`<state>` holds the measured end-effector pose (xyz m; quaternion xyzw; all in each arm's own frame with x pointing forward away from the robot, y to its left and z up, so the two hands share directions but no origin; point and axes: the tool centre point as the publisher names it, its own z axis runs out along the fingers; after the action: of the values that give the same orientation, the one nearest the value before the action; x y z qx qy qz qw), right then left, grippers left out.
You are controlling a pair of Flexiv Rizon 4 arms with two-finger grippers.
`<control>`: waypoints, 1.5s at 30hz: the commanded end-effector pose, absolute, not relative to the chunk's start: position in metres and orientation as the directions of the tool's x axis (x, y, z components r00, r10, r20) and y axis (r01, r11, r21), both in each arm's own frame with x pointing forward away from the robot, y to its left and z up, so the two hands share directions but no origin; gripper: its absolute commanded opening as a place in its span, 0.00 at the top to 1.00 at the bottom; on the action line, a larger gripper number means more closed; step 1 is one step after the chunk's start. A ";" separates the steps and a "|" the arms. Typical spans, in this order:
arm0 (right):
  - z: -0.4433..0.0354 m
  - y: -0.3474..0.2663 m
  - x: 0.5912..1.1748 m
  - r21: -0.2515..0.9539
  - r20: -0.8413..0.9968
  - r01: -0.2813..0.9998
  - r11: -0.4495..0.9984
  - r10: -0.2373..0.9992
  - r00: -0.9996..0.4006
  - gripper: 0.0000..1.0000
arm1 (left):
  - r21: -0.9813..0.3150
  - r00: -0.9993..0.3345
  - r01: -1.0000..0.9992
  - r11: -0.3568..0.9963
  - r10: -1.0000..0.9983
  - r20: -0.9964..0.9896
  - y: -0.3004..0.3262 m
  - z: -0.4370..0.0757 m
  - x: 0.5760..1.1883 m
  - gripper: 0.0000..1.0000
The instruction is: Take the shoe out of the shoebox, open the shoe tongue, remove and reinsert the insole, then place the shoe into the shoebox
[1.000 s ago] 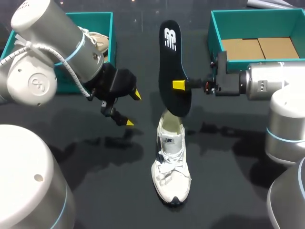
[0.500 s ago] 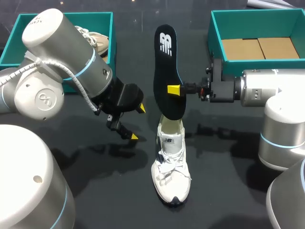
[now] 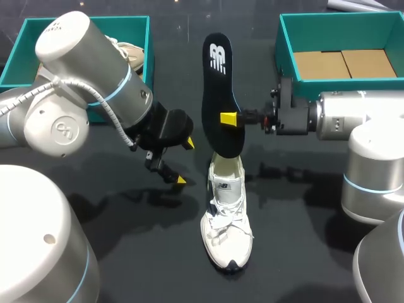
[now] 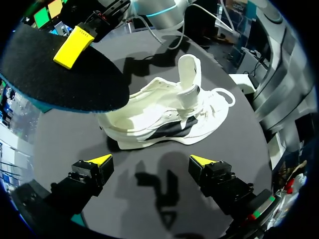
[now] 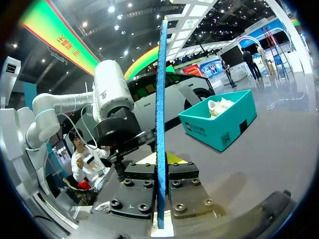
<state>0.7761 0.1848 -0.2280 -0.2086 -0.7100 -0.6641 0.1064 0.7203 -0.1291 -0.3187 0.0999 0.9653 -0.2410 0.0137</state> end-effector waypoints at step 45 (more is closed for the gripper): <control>-0.262 0.194 0.781 0.900 0.432 0.433 0.047 0.031 -0.902 1.00 | -0.480 -0.984 0.159 0.863 0.181 -0.001 -0.151 -0.351 0.744 0.00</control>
<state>0.7818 0.1916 -0.2625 -0.1619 -0.7063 -0.6723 0.1511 0.7403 -0.1471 -0.3466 0.0874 0.9646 -0.2481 -0.0190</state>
